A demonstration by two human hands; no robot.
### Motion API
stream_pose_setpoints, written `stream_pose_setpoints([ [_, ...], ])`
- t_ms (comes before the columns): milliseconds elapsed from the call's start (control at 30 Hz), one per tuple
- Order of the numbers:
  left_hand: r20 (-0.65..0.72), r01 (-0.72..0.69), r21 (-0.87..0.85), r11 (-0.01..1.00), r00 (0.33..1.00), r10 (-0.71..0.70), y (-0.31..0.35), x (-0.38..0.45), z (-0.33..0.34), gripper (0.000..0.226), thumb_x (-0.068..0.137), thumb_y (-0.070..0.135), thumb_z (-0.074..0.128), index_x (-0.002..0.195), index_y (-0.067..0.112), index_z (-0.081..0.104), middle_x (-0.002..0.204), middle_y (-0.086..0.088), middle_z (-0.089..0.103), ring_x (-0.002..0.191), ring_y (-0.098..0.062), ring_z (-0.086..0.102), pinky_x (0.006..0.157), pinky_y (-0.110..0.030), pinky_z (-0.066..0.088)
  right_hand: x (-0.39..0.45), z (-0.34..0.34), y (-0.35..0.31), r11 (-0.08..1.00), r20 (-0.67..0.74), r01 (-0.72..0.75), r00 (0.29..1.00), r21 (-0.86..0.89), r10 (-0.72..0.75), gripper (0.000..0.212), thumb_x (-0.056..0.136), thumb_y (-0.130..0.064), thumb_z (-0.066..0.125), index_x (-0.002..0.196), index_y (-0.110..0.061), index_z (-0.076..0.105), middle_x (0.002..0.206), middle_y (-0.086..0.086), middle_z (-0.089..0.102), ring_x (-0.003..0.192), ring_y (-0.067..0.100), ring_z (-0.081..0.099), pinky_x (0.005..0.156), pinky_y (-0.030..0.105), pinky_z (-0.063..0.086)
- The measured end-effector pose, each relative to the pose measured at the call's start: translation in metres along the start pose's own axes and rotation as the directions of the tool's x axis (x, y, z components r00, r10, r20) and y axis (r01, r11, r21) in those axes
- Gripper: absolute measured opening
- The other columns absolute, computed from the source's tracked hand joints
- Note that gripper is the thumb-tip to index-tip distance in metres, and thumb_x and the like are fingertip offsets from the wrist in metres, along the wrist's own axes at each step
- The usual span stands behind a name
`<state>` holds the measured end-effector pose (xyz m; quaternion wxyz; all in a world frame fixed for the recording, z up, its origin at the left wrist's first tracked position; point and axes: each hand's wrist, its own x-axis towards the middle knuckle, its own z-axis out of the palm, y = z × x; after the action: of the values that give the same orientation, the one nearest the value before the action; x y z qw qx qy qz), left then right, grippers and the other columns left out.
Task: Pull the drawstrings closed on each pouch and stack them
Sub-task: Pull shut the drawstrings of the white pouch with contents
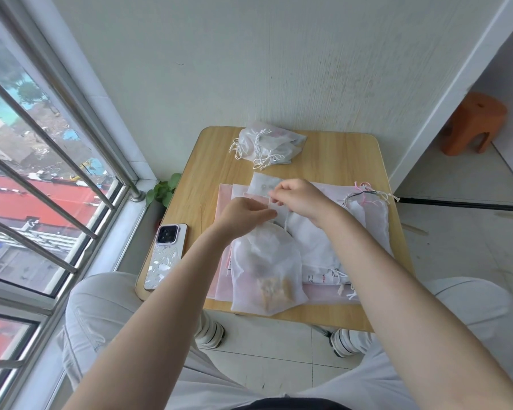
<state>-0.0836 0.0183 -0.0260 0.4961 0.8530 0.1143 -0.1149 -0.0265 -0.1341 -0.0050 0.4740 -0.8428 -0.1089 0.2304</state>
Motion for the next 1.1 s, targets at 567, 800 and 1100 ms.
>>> stream_pose_setpoints([
  [567,0.085,0.088,-0.198,0.976,0.994,-0.073,0.007,0.001,-0.008,0.029,0.092,0.014,0.041,0.077,0.010,0.065,0.069,-0.005,0.063,0.052,-0.015,0.042,0.048,-0.026,0.024,-0.005,0.016,0.015,0.987,-0.049,0.154,0.987,0.051,-0.151,0.013,0.081,-0.005,0.073,0.090,-0.014,0.073,0.089,0.000,0.073,0.090,0.017,0.069,0.087,0.026,0.052],
  [800,0.104,0.076,-0.198,0.977,0.993,-0.056,0.000,0.002,-0.009,0.026,0.094,0.018,0.051,0.094,0.006,0.074,0.077,-0.002,0.067,0.055,-0.010,0.045,0.050,-0.022,0.027,0.003,0.014,0.022,0.977,-0.040,0.146,0.987,-0.157,-0.154,0.009,0.089,-0.008,0.063,0.084,-0.015,0.065,0.082,0.000,0.067,0.081,0.020,0.064,0.084,0.035,0.051],
  [1100,0.049,-0.010,-0.158,0.987,0.999,0.018,-0.005,0.003,-0.008,0.022,0.099,0.012,0.051,0.083,0.009,0.066,0.061,0.010,0.063,0.047,-0.005,0.043,0.045,-0.017,0.028,-0.002,0.011,0.023,0.994,0.063,0.090,0.994,-0.060,-0.086,0.026,0.082,-0.024,0.076,0.100,-0.016,0.059,0.098,0.000,0.067,0.086,0.013,0.063,0.085,0.029,0.050],
])
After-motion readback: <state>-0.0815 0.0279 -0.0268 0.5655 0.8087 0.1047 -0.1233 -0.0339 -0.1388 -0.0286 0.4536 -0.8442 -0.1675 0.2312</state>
